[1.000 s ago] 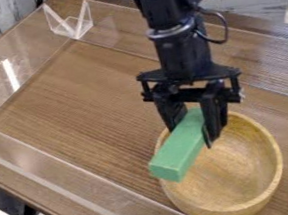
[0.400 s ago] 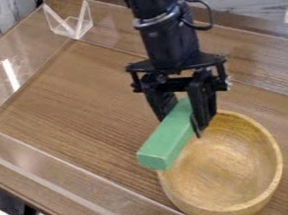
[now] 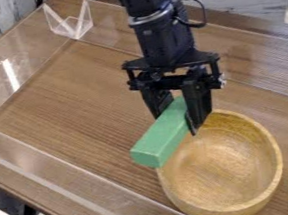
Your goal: Remove the green block from inside the brown bowl and put it on the table
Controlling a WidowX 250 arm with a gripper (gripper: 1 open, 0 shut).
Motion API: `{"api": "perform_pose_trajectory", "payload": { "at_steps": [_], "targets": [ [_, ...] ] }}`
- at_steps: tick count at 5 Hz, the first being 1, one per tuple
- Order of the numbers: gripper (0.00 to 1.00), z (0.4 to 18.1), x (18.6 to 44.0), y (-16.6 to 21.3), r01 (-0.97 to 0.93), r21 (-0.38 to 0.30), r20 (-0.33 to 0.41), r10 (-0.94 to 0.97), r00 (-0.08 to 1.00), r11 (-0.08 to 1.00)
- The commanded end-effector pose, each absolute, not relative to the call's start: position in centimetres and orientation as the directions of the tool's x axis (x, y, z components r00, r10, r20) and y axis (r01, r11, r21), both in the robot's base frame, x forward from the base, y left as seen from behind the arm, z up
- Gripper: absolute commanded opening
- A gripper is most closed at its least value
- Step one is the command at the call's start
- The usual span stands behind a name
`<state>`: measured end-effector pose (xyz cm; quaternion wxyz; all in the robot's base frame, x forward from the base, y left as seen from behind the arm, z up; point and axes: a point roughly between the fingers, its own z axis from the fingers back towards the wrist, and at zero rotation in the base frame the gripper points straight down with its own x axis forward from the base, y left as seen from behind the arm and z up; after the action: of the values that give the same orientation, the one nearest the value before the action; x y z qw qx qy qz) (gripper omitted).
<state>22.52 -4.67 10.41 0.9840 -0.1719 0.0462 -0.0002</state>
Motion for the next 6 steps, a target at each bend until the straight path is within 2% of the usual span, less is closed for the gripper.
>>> {"api": "perform_pose_trajectory", "payload": {
  "at_steps": [1,6],
  "targets": [
    [0.00,12.29,23.55,-4.41,0.015,-0.340,-0.007,-0.018,1.000,0.940],
    [0.00,11.87,23.79,-3.94,0.046,-0.337,-0.004,-0.050,0.999,0.940]
  ]
}}
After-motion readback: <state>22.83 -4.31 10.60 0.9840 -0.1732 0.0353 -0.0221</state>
